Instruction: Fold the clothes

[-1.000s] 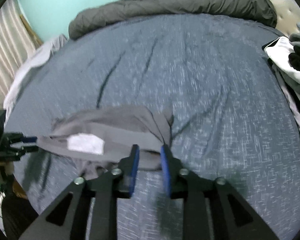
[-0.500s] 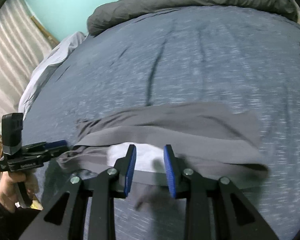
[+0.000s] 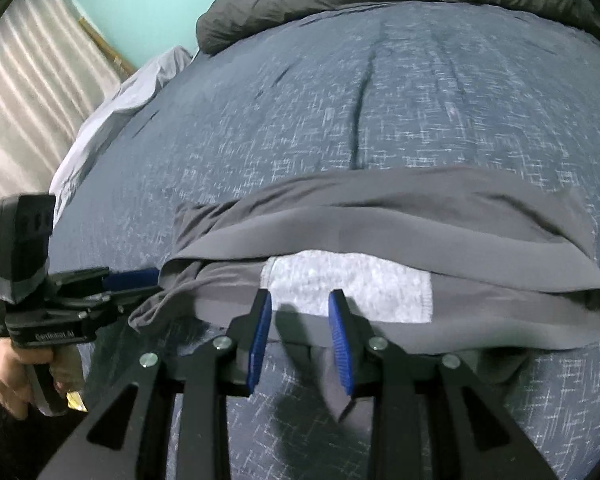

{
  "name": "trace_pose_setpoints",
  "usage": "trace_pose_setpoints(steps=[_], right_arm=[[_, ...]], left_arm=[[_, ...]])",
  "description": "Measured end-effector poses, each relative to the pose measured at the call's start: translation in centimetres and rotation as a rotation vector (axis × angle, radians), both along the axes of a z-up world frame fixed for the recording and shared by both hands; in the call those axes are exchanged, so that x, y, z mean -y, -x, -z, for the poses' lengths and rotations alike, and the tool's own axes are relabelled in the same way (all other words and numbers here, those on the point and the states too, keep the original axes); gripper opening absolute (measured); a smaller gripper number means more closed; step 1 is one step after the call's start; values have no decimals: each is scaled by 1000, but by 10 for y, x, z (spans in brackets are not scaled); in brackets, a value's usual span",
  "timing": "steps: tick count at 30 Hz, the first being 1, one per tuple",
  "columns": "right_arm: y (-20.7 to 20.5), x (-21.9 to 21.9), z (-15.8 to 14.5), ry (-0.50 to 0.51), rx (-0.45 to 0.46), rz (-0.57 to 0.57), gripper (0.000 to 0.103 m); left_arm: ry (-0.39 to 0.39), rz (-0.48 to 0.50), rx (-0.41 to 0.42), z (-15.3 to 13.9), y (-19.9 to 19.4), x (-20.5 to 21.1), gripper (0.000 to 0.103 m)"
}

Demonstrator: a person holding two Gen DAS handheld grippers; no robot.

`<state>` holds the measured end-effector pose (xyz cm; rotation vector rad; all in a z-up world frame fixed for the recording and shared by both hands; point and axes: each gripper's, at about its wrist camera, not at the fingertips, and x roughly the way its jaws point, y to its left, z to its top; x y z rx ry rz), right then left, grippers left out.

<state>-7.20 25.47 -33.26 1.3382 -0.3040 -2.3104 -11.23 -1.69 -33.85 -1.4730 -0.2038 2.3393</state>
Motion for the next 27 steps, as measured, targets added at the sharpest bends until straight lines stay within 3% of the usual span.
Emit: trace_pose_setpoints(steps=[1,3,9,16,20,27], right_arm=[[1,-1,-1,14,-1,2,29],[3,-2,-1,29,-6,6,29],[5,-2,5,38,-2,10,29],[9,-9,7,35,-14,33,29],[10,-16,7,42,-19,54,29],[12,-23,12,41,-15,70,29]], left_arm=[[5,2,-4,0,1,-2,25],[14,7,-13,-1,3,-6,13],[43,20,-38,-4,8,-17,5],[92,-6,-106,-18,25,-23,5],[114,-72,-132,-21,33,-14,5],[146,-120,-147,-21,46,-4,6]])
